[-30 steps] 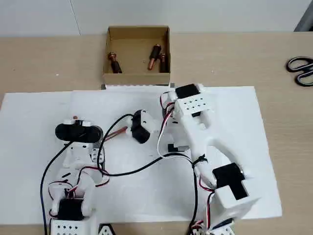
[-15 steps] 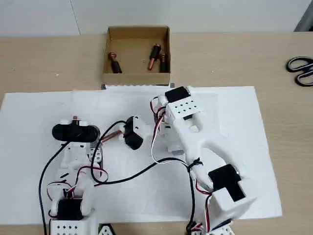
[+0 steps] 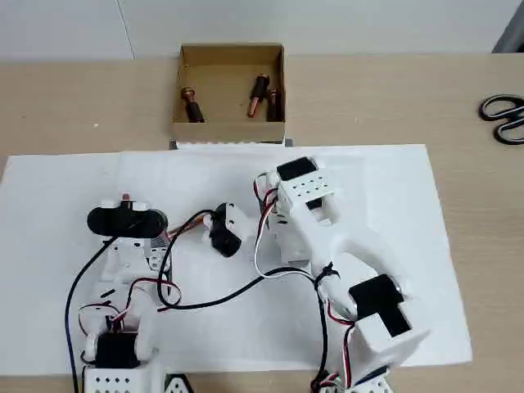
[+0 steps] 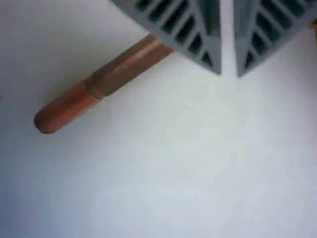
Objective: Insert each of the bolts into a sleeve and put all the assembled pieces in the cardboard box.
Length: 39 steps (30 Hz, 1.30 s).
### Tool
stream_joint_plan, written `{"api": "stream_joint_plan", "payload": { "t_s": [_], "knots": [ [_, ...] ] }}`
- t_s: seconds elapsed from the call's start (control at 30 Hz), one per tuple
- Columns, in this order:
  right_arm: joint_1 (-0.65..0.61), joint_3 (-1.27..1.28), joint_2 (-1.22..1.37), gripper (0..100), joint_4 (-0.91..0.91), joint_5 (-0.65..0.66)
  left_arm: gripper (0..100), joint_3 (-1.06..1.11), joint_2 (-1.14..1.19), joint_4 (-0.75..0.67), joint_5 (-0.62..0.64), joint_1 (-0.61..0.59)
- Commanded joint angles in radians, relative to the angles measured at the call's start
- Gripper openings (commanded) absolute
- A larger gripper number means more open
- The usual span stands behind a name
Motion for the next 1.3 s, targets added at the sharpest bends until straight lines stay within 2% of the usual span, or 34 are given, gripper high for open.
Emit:
{"api": "stream_joint_plan", "payload": {
  "t_s": [0.0,0.17,0.3,0.57,0.73,0.9,1.07,1.27],
  "knots": [
    [-0.005,0.032,-0.013,17.3,-0.042,-0.012,1,-0.007,-0.009,-0.008,0.005,-0.006],
    [-0.005,0.077,-0.013,15.3,-0.085,-0.012,1,-0.007,-0.009,-0.008,0.005,-0.006],
    [-0.004,0.103,-0.005,3.7,-0.099,-0.012,1,-0.007,-0.009,-0.008,0.005,-0.006],
    [0.002,0.060,-0.013,1.5,-0.104,-0.126,1,-0.007,-0.009,-0.008,0.005,-0.005],
    [0.012,-0.117,-0.015,1.5,0.042,-0.239,1,-0.007,-0.009,-0.008,0.005,-0.005],
    [0.084,-0.267,-0.015,1.5,0.114,-0.405,1,-0.007,-0.009,-0.008,0.005,-0.006],
    [0.174,-0.298,-0.033,1.4,0.173,-0.540,1,-0.007,-0.009,-0.008,0.005,-0.006],
    [0.306,-0.296,-0.174,1.4,0.260,-0.703,1,-0.007,-0.009,-0.008,0.006,-0.006]
  ]
}}
